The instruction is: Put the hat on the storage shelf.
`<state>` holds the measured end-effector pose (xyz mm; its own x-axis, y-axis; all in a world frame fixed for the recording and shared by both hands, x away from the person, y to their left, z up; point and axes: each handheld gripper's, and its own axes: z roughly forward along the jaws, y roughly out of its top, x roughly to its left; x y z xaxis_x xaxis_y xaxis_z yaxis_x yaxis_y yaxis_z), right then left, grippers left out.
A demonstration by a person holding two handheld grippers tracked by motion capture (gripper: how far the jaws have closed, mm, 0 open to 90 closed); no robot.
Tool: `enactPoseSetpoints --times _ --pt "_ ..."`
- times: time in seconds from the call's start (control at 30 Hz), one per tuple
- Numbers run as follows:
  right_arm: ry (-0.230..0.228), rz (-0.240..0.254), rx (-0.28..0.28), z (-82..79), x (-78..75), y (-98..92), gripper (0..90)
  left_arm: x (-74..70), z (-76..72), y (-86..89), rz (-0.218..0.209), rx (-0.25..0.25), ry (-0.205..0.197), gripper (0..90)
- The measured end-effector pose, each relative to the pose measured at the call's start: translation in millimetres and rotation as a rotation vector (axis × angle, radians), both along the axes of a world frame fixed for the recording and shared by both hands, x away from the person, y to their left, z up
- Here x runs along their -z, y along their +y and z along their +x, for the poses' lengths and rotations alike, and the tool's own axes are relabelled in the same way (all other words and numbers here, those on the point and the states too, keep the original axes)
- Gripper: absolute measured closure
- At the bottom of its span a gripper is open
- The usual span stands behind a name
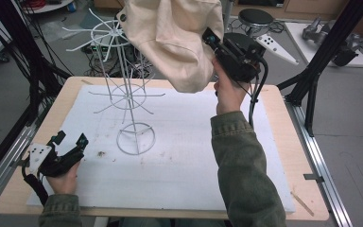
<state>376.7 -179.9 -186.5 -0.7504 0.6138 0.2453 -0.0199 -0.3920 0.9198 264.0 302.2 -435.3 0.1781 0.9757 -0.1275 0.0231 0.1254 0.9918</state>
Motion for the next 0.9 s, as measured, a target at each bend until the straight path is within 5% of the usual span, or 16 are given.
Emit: enactPoseSetpoints --times 0.17,0.67,0.9 --pt "0.020 -0.041 -0.013 0.5 9.4 6.6 73.9 -0.5 -0.9 0.8 -0.003 -0.003 -0.004 22.3" --pt "0.107 -0.103 -0.021 9.4 79.8 8.1 71.3 0.2 -2.7 2.7 -0.014 -0.003 -0.005 22.3" --pt "0.137 -0.189 -0.021 10.9 94.5 13.3 69.5 0.4 -3.0 4.4 -0.012 -0.009 -0.002 22.3"
